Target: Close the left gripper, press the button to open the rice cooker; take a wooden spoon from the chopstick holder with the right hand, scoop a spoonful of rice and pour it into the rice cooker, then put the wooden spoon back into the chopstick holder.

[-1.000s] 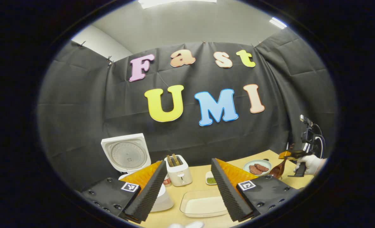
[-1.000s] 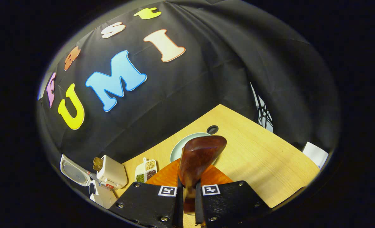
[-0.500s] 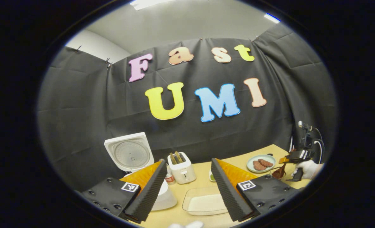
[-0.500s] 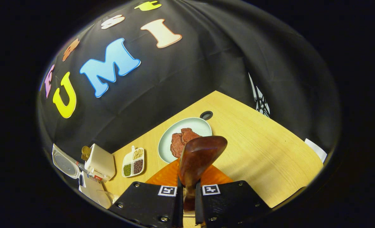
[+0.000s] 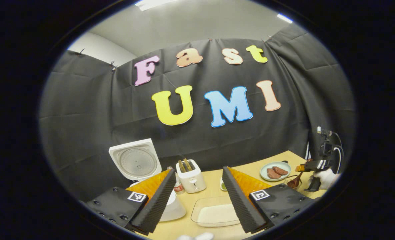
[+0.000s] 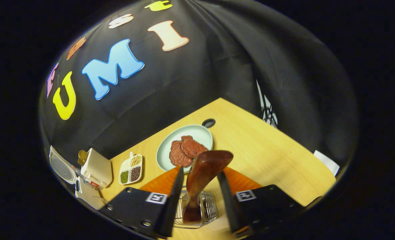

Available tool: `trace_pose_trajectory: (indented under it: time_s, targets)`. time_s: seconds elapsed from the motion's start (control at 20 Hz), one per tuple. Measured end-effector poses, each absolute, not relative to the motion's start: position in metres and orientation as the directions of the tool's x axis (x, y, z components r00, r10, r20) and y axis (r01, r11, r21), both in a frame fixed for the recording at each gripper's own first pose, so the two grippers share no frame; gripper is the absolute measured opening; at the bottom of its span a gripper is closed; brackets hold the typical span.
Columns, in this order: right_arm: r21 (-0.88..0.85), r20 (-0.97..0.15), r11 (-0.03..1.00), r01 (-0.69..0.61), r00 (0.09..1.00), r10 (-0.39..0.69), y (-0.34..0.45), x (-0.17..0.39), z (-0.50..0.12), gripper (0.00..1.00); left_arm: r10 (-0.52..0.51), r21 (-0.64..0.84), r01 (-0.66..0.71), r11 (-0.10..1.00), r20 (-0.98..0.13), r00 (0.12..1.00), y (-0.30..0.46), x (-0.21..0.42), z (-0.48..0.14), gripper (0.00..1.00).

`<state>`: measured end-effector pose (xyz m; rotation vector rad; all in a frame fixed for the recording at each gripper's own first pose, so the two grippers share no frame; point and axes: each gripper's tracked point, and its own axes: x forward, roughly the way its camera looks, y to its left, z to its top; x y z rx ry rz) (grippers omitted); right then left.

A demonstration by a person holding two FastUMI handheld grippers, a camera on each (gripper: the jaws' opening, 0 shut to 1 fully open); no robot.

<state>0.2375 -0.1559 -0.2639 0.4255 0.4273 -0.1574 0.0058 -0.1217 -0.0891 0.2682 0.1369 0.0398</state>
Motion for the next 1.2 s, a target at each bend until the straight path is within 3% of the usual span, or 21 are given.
trace_pose_trajectory:
  time_s: [0.1,0.35,0.6,0.8,0.85,0.9,1.1,1.15,1.2]
  targets:
    - [0.298,-0.388,0.929,0.218,0.917,-0.091,-0.161,0.228,-0.235,0.96,0.058,0.264,-0.024,0.964,-0.122,0.991,-0.118,0.007,-0.087,0.99]
    - [0.127,-0.201,0.978,0.167,0.970,-0.140,-0.161,0.198,-0.130,0.98,0.071,0.250,-0.042,0.967,-0.108,0.992,-0.099,0.015,-0.079,0.99]
    - [0.044,-0.064,0.997,0.058,0.996,-0.055,-0.104,0.142,-0.049,0.98,0.111,0.232,-0.091,0.969,-0.073,0.991,-0.056,0.035,-0.061,0.95]
    - [0.007,-0.059,0.997,-0.076,0.995,0.076,-0.045,0.105,-0.031,0.98,0.162,0.173,-0.150,0.973,-0.054,0.985,-0.008,0.057,-0.046,0.96]
    - [0.001,-0.067,0.995,-0.097,0.993,0.097,-0.031,0.096,-0.033,0.94,0.176,0.160,-0.167,0.973,-0.049,0.983,0.005,0.063,-0.041,0.97]
    - [-0.003,-0.079,0.992,-0.127,0.989,0.126,-0.017,0.087,-0.035,0.98,0.191,0.151,-0.182,0.972,-0.046,0.981,0.020,0.069,-0.036,0.98]
    - [-0.025,-0.120,0.982,-0.189,0.975,0.185,0.030,0.061,-0.048,0.98,0.242,0.119,-0.237,0.964,-0.029,0.970,0.075,0.103,-0.019,0.98]
    - [-0.032,-0.133,0.979,-0.200,0.972,0.194,0.039,0.057,-0.052,0.94,0.257,0.122,-0.252,0.960,-0.023,0.966,0.089,0.113,-0.012,0.97]
    - [-0.033,-0.140,0.977,-0.210,0.969,0.204,0.048,0.052,-0.055,0.98,0.273,0.126,-0.269,0.955,-0.019,0.962,0.104,0.126,-0.006,0.97]
